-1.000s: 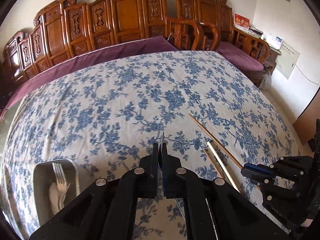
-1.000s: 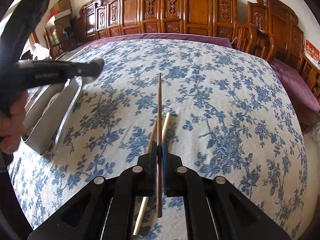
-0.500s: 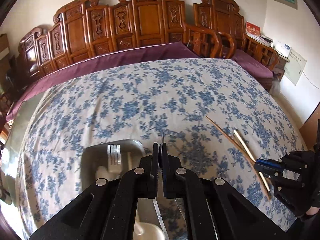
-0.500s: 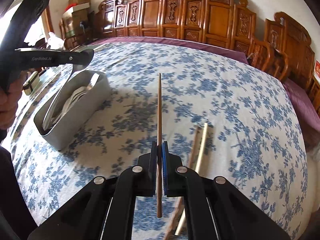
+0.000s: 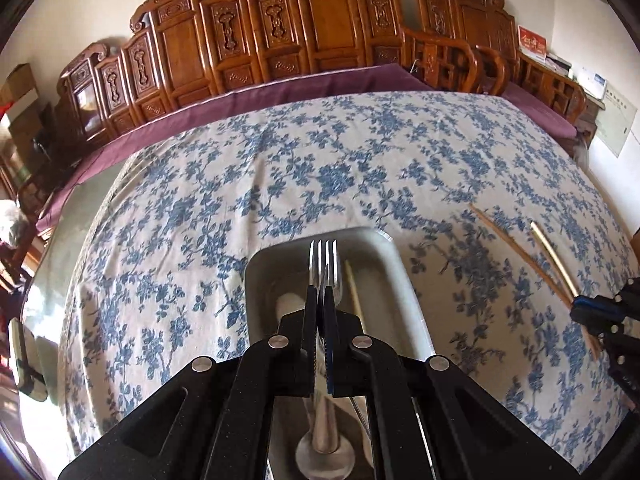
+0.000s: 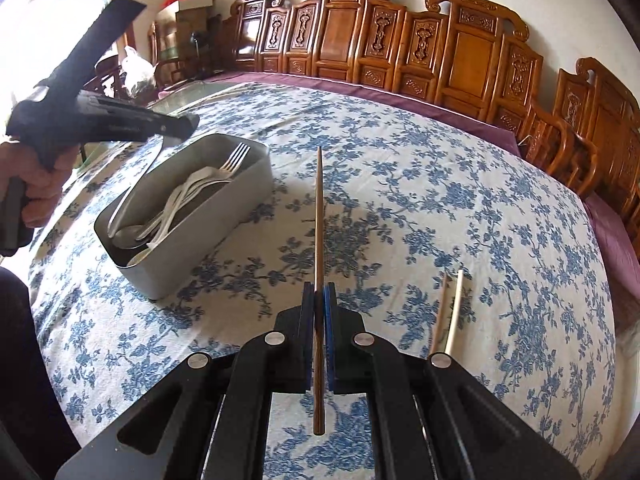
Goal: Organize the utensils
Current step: 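Carry the steel spoon toward the tray with the left tool while the right tool holds the chopstick, then lower the steel spoon into the tray and open the left tool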
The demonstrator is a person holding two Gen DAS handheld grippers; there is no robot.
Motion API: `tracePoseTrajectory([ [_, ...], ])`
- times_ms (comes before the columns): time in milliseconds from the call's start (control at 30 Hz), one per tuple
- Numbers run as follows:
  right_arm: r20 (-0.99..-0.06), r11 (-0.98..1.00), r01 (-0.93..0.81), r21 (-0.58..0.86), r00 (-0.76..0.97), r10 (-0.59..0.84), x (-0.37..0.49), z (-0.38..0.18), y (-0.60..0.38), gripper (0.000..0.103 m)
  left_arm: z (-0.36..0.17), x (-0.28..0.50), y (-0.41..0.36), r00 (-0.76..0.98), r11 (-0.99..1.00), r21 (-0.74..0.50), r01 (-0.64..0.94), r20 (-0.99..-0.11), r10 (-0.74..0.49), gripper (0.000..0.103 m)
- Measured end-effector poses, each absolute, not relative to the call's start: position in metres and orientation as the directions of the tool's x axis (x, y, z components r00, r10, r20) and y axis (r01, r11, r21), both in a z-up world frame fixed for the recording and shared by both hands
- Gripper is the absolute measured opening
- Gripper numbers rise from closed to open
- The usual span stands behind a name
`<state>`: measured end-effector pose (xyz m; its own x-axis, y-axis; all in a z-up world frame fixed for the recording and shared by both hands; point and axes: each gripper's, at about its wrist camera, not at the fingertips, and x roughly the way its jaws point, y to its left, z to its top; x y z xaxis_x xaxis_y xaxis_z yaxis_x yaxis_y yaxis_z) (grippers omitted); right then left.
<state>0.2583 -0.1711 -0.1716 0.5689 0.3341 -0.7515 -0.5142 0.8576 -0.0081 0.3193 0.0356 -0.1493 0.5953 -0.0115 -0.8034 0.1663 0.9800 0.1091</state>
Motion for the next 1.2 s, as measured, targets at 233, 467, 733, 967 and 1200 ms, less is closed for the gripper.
tracePoseTrajectory([
  [233, -0.755, 0.846, -0.532, -0.026, 0.565, 0.332, 0.251, -0.172, -0.155, 0.006, -0.177, 0.32, 0.046, 0.566, 0.983, 0.101, 0.151, -0.824, -0.003, 0.002],
  [467, -0.761, 0.847, -0.531, -0.024, 0.559, 0.329, 0.249, -0.176, -0.146, 0.006, -0.194, 0.32, 0.052, 0.555, 0.988, 0.06, 0.145, -0.831, -0.031, 0.002],
  [733, -0.76, 0.845, -0.534, -0.01, 0.553, 0.34, 0.251, -0.175, -0.136, 0.006, -0.193, 0.317, 0.057, 0.564, 0.99, 0.009, 0.141, -0.823, -0.072, 0.002],
  [967, -0.75, 0.845, -0.534, 0.007, 0.556, 0.358, 0.25, -0.168, -0.124, 0.006, -0.177, 0.311, 0.068, 0.601, 0.995, -0.005, 0.104, -0.797, -0.067, 0.027],
  [1200, -0.735, 0.834, -0.551, 0.039, 0.549, 0.397, 0.247, -0.157, -0.097, 0.006, -0.16, 0.299, 0.085, 0.637, 0.998, -0.013, 0.053, -0.77, -0.044, 0.047],
])
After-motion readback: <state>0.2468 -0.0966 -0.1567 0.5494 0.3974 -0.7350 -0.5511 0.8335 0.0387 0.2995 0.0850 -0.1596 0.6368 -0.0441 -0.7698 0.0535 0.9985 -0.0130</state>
